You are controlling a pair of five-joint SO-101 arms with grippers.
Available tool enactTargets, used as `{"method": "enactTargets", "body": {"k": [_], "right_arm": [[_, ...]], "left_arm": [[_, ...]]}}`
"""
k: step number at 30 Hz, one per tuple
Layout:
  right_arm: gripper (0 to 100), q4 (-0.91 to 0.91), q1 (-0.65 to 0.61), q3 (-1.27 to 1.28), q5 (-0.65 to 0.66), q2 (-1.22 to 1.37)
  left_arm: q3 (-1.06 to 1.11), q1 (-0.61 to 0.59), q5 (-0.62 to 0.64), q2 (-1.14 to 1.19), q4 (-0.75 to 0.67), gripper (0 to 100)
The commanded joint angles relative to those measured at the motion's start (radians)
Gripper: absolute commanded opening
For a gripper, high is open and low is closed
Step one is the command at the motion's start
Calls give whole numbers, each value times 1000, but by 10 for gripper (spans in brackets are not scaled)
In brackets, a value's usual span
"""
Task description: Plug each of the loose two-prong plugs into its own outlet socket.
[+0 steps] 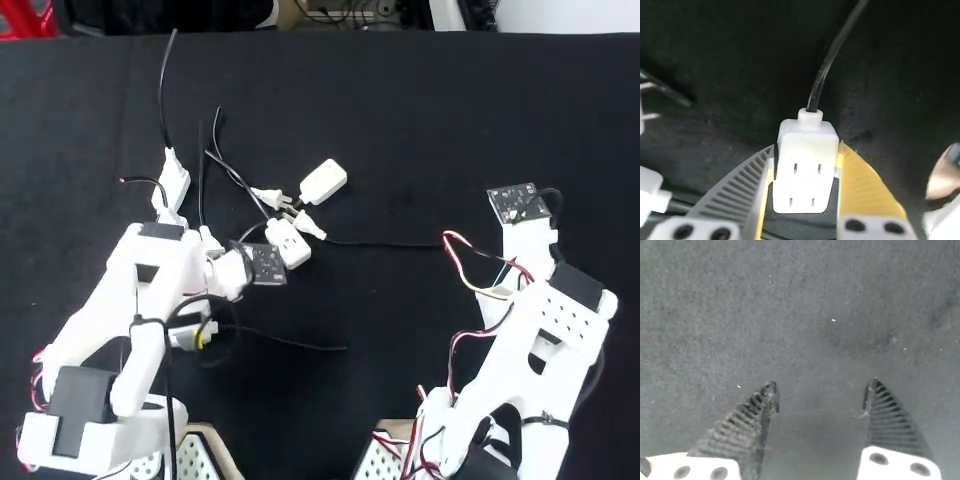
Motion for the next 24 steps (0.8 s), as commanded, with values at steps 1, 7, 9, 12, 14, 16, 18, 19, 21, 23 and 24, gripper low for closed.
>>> {"method": "enactTargets", "body": {"k": [1, 7, 9, 12, 14, 16, 18, 19, 21, 23, 24], "right_arm": [[275, -6, -12, -4, 2, -4], [275, -6, -9, -4, 0, -4], [275, -6, -9, -4, 0, -4], [275, -6, -12, -4, 0, -4], [275, -6, -12, -5, 0, -4], [275, -6, -14, -5, 0, -4], [275, -6, -14, -7, 0, -4], [275, -6, -25, -7, -9, -4], [275, -8, -51, -7, -58, 1], [275, -12, -84, -7, -106, 1], [275, -11, -98, -8, -115, 1]], "left_arm": [[-24, 53, 255, -17, 15, 27], [-142, 85, 574, -17, 18, 29], [-183, 87, 655, -17, 11, 29], [-225, 87, 738, -15, 11, 29], [-240, 108, 810, -17, 6, 30], [-236, 134, 876, -17, -20, 30], [-232, 156, 950, -17, -41, 30], [-232, 160, 985, -17, -44, 30], [-234, 162, 1045, -17, -38, 30], [-245, 153, 1063, -18, -15, 30], [-257, 139, 1063, -23, 15, 30]]}}
